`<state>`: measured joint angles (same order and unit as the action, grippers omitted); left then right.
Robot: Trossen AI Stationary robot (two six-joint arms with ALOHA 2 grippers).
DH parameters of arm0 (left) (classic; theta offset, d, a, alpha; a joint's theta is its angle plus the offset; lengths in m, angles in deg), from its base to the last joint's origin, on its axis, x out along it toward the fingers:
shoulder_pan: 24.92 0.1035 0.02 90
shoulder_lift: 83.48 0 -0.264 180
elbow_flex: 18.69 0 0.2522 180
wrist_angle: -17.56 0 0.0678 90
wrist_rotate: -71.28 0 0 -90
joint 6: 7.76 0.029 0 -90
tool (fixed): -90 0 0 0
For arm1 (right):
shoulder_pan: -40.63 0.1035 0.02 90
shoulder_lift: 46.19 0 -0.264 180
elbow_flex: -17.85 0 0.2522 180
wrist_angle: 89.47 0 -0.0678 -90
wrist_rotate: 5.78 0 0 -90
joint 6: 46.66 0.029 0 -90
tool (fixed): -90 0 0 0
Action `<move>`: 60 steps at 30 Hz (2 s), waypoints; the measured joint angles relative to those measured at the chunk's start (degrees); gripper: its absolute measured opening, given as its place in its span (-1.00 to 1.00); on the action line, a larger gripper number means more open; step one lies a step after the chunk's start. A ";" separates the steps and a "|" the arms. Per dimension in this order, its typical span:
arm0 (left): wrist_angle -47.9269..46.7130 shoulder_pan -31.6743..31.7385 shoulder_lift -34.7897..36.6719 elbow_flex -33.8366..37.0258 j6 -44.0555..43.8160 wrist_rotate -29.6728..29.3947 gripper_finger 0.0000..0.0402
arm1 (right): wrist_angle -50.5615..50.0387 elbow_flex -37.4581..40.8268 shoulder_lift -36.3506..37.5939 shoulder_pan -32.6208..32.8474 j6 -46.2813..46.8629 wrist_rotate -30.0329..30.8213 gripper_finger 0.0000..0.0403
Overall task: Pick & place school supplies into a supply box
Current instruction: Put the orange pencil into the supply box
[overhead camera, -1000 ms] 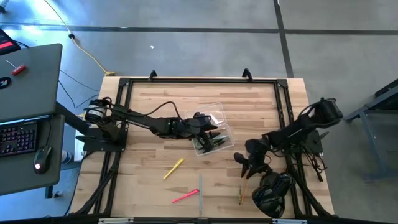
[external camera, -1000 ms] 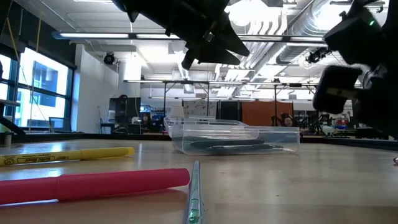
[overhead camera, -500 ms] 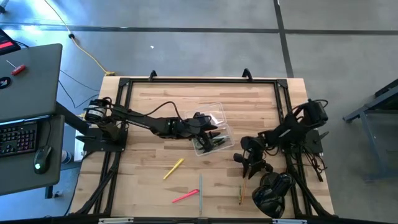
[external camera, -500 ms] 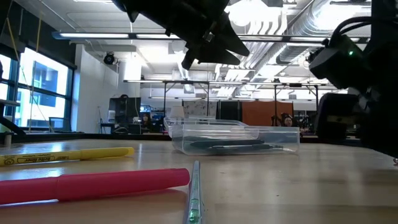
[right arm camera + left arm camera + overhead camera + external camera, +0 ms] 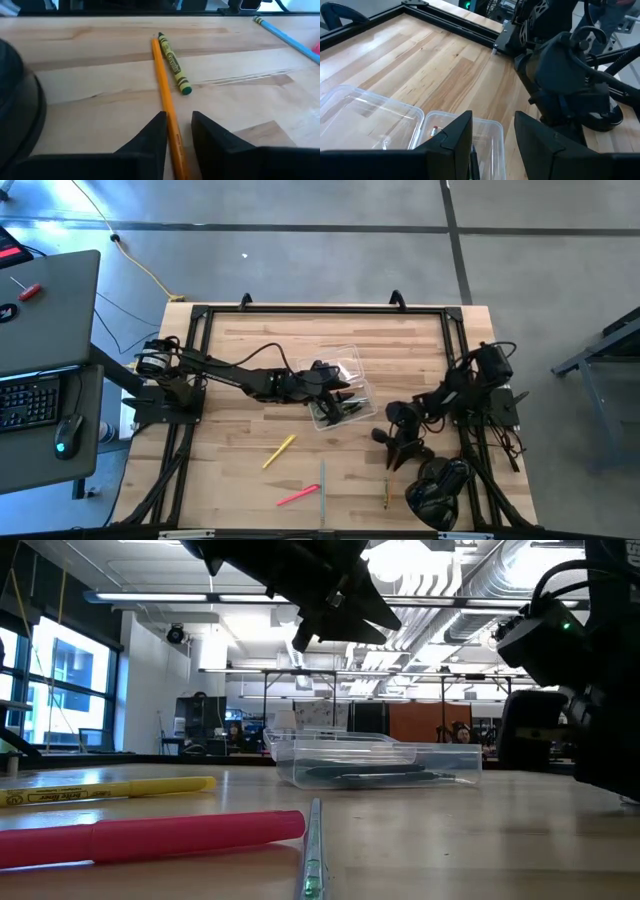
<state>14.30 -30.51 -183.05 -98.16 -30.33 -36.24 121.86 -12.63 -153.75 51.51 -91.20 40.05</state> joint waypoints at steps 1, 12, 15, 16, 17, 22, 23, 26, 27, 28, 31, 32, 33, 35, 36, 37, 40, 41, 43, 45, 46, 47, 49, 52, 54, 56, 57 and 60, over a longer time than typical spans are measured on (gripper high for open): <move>0.00 0.00 0.00 0.00 -0.01 0.01 -0.12 | 0.08 -0.21 -0.12 0.17 1.04 0.02 -0.68; -0.04 0.00 0.00 0.00 -0.02 -0.02 -0.12 | -0.40 -0.27 -0.23 0.87 2.18 0.57 -0.95; -0.04 -0.01 0.00 0.00 -0.02 -0.02 -0.12 | -1.39 -0.29 -0.19 0.87 2.08 0.33 -0.96; -0.04 0.00 0.00 0.00 -0.02 -0.02 -0.12 | -1.43 -0.29 -0.19 0.85 2.08 0.31 -0.95; -0.04 -0.01 0.00 0.00 -0.02 -0.02 -0.12 | -1.34 -0.27 -0.19 0.85 2.10 0.31 -0.95; -0.04 0.00 0.00 0.00 -0.19 -0.04 -0.12 | 0.96 -0.21 -0.42 0.88 3.50 -0.30 -0.98; -0.04 0.00 0.00 0.00 -0.19 -0.04 -0.12 | 2.44 -0.18 -0.48 0.87 4.50 -1.25 -0.98; -0.04 0.00 0.00 0.00 -0.19 -0.06 -0.12 | 9.07 0.01 -0.67 0.87 9.79 -3.51 -0.96; -0.04 0.00 0.00 0.00 -0.19 -0.07 -0.12 | 11.20 0.05 -0.73 0.94 11.46 -3.39 -0.96; -0.02 0.00 0.00 0.00 -0.19 -0.08 -0.12 | 13.70 0.00 -0.76 0.89 12.88 -4.00 -0.96; -0.02 0.00 0.00 0.00 -0.20 -0.32 -0.12 | 20.66 -0.08 -0.65 0.54 15.64 -3.64 -0.98; 0.00 -0.01 0.00 0.00 -0.30 -0.45 -0.12 | 22.62 -0.12 -0.65 0.37 16.10 -3.62 -0.98; 0.00 -0.02 0.00 0.00 -1.04 -0.61 -0.12 | 24.25 -0.07 -0.65 0.07 16.23 -3.56 -0.98; 0.00 -0.02 0.00 0.00 -2.12 -0.61 -0.12 | 27.54 -0.05 -0.26 -0.52 16.20 -1.43 -0.98; -0.13 -0.02 0.16 0.00 -2.16 -0.59 -0.12 | 28.98 -0.07 0.07 -1.04 16.20 0.34 -0.97; -0.48 -0.02 0.41 -0.01 -2.07 -0.54 -0.12 | 29.88 -0.10 0.60 -1.63 16.17 2.12 -0.97; -0.57 -0.02 1.75 0.00 -1.48 -0.26 -0.12 | 31.58 -0.10 2.79 -4.03 16.09 7.55 -0.98; -1.30 -0.02 2.51 -0.01 -1.44 -0.11 -0.12 | 31.88 -0.10 3.65 -4.86 16.11 10.52 -0.98; -2.27 -0.02 4.20 -0.04 -1.40 -0.11 -0.12 | 31.37 -0.10 5.75 -6.58 17.19 18.86 -0.98; -5.10 -0.02 6.90 -0.02 -1.26 -0.68 -0.12 | 30.07 -0.10 7.79 -8.11 20.03 26.80 -0.98; -5.92 -0.02 8.30 -0.02 -1.04 -1.52 -0.12 | 29.43 -0.11 8.78 -8.88 20.84 29.56 -0.98; -6.79 -0.02 9.65 -0.03 -0.21 -2.75 -0.12 | 28.07 -0.14 9.81 -9.57 21.17 31.31 -0.98; -8.91 -0.04 12.37 -0.04 2.09 -4.46 -0.12 | 24.61 -0.51 11.31 -10.82 20.39 32.28 -0.98; -8.70 0.00 14.43 -0.07 5.49 -4.95 -0.12 | 15.44 -2.87 12.69 -12.06 18.80 32.30 -0.99; -8.56 0.00 14.94 -0.07 5.70 -5.61 -0.12 | 6.44 -5.92 12.71 -12.47 18.82 32.58 -0.99; -8.53 -0.01 14.99 -0.07 5.69 -5.95 -0.12 | -4.32 -9.43 12.69 -12.49 18.67 35.33 -0.99; -9.02 -0.04 14.99 -0.06 5.68 -5.85 -0.12 | -9.64 -11.50 12.66 -12.33 18.62 36.88 -0.99; -10.00 -0.04 14.97 -0.04 5.62 -4.53 -0.12 | -19.39 -16.43 12.66 -11.98 18.90 39.67 -0.97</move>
<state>4.30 -30.55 -168.08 -98.21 -24.71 -40.77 102.47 -29.06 -141.09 39.53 -72.30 79.72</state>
